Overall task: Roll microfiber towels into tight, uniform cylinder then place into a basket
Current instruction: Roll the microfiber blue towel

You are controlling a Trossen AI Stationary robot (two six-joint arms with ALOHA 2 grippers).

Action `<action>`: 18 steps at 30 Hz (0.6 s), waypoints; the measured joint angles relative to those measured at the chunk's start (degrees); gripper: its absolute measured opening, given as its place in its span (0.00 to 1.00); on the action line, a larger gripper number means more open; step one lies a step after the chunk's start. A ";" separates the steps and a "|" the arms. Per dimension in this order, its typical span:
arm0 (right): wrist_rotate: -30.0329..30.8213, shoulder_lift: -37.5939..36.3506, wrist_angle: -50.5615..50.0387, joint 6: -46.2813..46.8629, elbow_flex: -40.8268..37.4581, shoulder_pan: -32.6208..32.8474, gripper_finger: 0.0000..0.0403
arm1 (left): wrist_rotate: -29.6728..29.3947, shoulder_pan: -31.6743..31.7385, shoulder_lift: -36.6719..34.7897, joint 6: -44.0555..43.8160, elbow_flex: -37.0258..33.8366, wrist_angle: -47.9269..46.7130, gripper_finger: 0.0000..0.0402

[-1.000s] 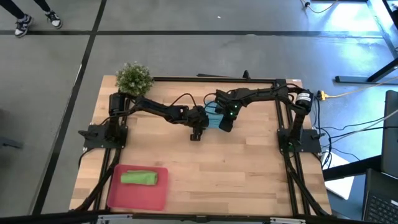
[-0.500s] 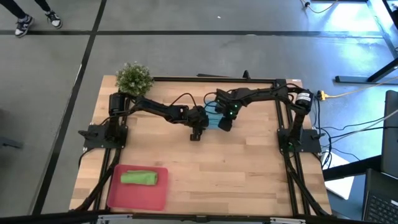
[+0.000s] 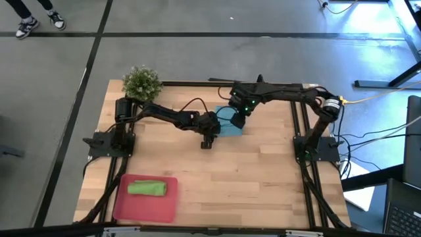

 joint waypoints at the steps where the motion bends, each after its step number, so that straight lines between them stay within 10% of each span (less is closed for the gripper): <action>1: -0.40 -1.03 0.06 -0.53 -0.11 0.05 0.43 | 0.04 0.06 0.00 -0.13 0.00 0.02 0.34; 18: -12.72 1.81 4.78 -16.70 -1.21 5.18 0.43 | -0.42 0.49 0.00 -1.56 -0.07 -0.02 0.34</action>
